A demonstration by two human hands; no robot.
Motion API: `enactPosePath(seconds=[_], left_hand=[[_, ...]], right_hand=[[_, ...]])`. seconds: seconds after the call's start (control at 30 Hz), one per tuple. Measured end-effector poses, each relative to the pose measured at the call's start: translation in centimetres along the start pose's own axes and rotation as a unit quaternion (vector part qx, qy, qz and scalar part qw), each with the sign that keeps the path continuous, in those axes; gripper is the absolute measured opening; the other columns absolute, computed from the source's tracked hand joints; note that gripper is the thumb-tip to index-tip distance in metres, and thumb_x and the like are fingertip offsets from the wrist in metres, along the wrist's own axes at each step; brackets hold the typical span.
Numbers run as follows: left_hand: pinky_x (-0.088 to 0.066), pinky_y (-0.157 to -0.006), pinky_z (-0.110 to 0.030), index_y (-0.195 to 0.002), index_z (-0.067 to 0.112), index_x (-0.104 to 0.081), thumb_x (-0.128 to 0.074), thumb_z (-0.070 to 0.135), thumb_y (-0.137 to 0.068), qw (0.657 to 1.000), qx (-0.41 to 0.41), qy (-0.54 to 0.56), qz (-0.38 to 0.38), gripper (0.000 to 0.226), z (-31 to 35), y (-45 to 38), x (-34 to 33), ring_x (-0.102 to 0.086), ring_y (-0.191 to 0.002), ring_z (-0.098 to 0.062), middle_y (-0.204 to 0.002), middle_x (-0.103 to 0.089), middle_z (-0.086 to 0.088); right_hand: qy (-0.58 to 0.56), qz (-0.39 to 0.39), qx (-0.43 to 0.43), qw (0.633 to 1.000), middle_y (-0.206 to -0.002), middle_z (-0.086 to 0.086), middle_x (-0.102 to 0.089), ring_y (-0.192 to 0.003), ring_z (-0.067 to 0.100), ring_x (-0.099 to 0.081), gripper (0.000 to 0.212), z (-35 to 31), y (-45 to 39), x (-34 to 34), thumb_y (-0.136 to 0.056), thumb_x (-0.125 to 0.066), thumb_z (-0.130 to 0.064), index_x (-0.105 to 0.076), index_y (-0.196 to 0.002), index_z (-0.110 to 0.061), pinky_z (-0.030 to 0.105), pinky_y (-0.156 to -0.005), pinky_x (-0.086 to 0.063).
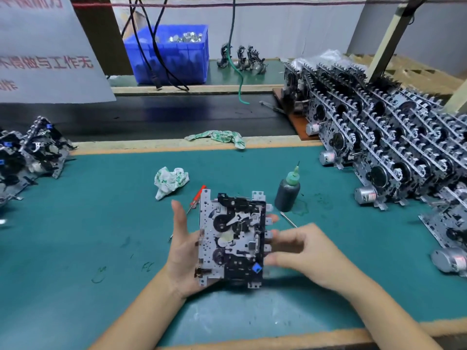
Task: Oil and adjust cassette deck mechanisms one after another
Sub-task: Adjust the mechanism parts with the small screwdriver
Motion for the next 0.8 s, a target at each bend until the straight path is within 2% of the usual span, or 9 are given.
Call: enactPosePath(seconds=[0.07,0.13,0.2,0.27,0.37,0.43,0.47,0.53,0.8], left_hand=[[-0.02,-0.114,-0.053,-0.142,0.002,-0.038,-0.068,0.073,-0.064,1.0,-0.005,-0.001,0.023,0.109,0.0,-0.3,0.6,-0.037,-0.134,-0.039,-0.145,-0.037,-0.025],[-0.028,-0.112,-0.054,-0.135,0.001,-0.049,-0.067,0.072,-0.066,0.997,-0.022,0.006,0.076,0.1,0.1,-0.7,1.9,-0.043,-0.13,-0.04,-0.142,-0.044,-0.023],[-0.033,-0.108,-0.055,-0.128,-0.002,-0.055,-0.064,0.071,-0.068,0.989,-0.032,0.018,0.141,0.096,0.1,-0.9,3.3,-0.046,-0.126,-0.043,-0.138,-0.047,-0.025],[-0.035,-0.106,-0.055,-0.126,-0.004,-0.056,-0.055,0.074,-0.071,0.983,-0.027,0.032,0.181,0.096,-0.1,-0.9,4.3,-0.048,-0.124,-0.044,-0.136,-0.047,-0.028],[-0.038,-0.102,-0.054,-0.125,-0.006,-0.057,-0.044,0.076,-0.075,0.975,-0.017,0.049,0.215,0.097,-0.4,-0.8,5.1,-0.051,-0.121,-0.044,-0.134,-0.048,-0.031],[-0.04,-0.101,-0.053,-0.124,-0.004,-0.058,-0.04,0.075,-0.078,0.972,-0.009,0.036,0.23,0.093,-0.4,-0.8,5.4,-0.054,-0.119,-0.041,-0.133,-0.05,-0.029],[-0.041,-0.101,-0.051,-0.123,-0.002,-0.059,-0.038,0.074,-0.08,0.972,-0.008,0.028,0.233,0.09,-0.4,-0.8,5.5,-0.056,-0.117,-0.039,-0.133,-0.051,-0.028],[-0.047,-0.097,-0.047,-0.116,0.001,-0.066,-0.037,0.069,-0.083,0.971,-0.006,0.015,0.238,0.081,-0.4,-0.8,5.6,-0.062,-0.108,-0.035,-0.126,-0.058,-0.024],[-0.044,-0.1,-0.045,-0.125,0.0,-0.058,-0.035,0.068,-0.087,0.969,0.006,0.0,0.246,0.081,-0.6,-0.9,5.9,-0.06,-0.11,-0.032,-0.127,-0.057,-0.024]], right_hand=[[0.137,0.156,0.036,0.977,-0.074,-0.015,-0.07,-0.069,0.001,-0.061,0.016,-0.8,0.4,4.1,-0.066,-0.077,-0.047,-0.073,-0.069,-0.033,0.019,-0.068,-0.045],[0.343,0.269,0.018,0.9,-0.074,-0.012,-0.059,-0.069,0.006,-0.052,0.018,-1.2,0.8,6.8,-0.078,-0.067,-0.049,-0.063,-0.077,-0.032,0.026,-0.062,-0.038],[0.498,0.263,-0.092,0.821,-0.088,-0.011,-0.05,-0.086,0.01,-0.05,0.02,0.2,0.2,7.5,-0.088,-0.055,-0.048,-0.052,-0.094,-0.028,0.029,-0.063,-0.034],[0.562,0.204,-0.149,0.788,-0.095,-0.009,-0.046,-0.101,0.014,-0.048,0.021,2.0,-0.7,7.1,-0.094,-0.046,-0.046,-0.046,-0.099,-0.025,0.03,-0.066,-0.034],[0.471,0.132,-0.116,0.865,-0.083,-0.012,-0.053,-0.088,0.016,-0.054,0.016,2.2,-1.5,5.9,-0.099,-0.041,-0.034,-0.04,-0.088,-0.023,0.031,-0.069,-0.039],[0.221,0.078,-0.098,0.967,-0.065,-0.004,-0.061,-0.056,0.015,-0.05,0.017,1.8,-1.6,4.5,-0.101,-0.04,-0.025,-0.038,-0.086,-0.018,0.027,-0.054,-0.039],[0.098,0.044,-0.093,0.99,-0.055,-0.001,-0.057,-0.043,0.014,-0.039,0.016,1.5,-1.4,3.4,-0.101,-0.039,-0.022,-0.037,-0.087,-0.014,0.022,-0.045,-0.034],[-0.027,-0.023,-0.105,0.994,-0.045,-0.001,-0.046,-0.037,0.01,-0.023,0.02,1.1,-1.0,1.4,-0.099,-0.039,-0.025,-0.043,-0.084,-0.014,0.018,-0.038,-0.021],[0.016,-0.089,-0.181,0.979,-0.042,-0.003,-0.042,-0.037,0.008,-0.025,0.051,2.5,-1.3,-0.9,-0.098,-0.042,-0.036,-0.06,-0.055,-0.017,0.016,-0.039,-0.02]])
Point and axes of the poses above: each hand's wrist, its own y-axis away from the middle knuckle, its own x-axis out of the back of the hand, z = x × y, the point moved 9 cm from there along -y, towards the middle knuckle
